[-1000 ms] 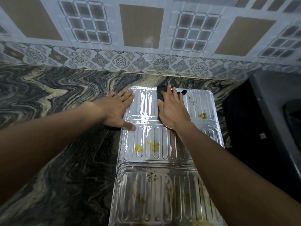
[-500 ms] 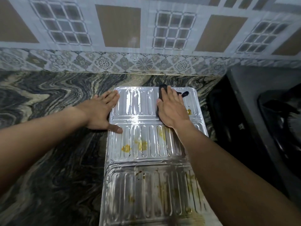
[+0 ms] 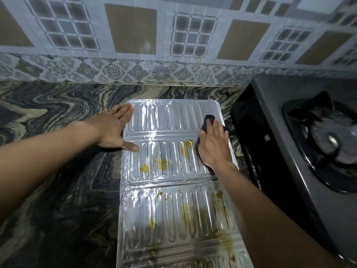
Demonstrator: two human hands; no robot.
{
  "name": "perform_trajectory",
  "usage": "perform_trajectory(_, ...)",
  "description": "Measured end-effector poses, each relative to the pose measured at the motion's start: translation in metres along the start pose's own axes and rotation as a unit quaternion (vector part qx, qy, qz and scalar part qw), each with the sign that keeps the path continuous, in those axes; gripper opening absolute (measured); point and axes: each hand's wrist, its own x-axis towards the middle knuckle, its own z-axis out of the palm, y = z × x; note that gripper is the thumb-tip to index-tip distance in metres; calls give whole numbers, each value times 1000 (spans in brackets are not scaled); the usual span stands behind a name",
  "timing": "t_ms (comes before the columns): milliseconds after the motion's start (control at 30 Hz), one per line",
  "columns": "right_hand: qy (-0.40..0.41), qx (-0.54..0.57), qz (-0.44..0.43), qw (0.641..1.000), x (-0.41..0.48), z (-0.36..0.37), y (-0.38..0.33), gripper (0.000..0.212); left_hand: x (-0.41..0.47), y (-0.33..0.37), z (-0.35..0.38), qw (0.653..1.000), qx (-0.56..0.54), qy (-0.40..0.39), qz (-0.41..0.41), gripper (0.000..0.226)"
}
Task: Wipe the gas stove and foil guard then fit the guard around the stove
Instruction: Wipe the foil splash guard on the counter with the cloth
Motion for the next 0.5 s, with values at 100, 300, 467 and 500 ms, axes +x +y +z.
perform_trajectory(100, -11, -1, -23, 1000, -28, 3, 0, 55, -1, 1, 0, 1000, -4, 2, 3, 140)
perform_trajectory(300, -13, 22, -39, 999, -37, 6, 5, 55, -13, 3, 9, 997, -35, 64, 37, 129)
perform_trajectory(467, -11, 22, -36, 999, -37, 6, 4, 56, -38, 8, 24, 997, -46, 26, 48, 146)
perform_trajectory(500, -13, 22, -33, 999, -37, 6, 4, 56, -42, 9, 28, 998, -38, 12, 46, 152)
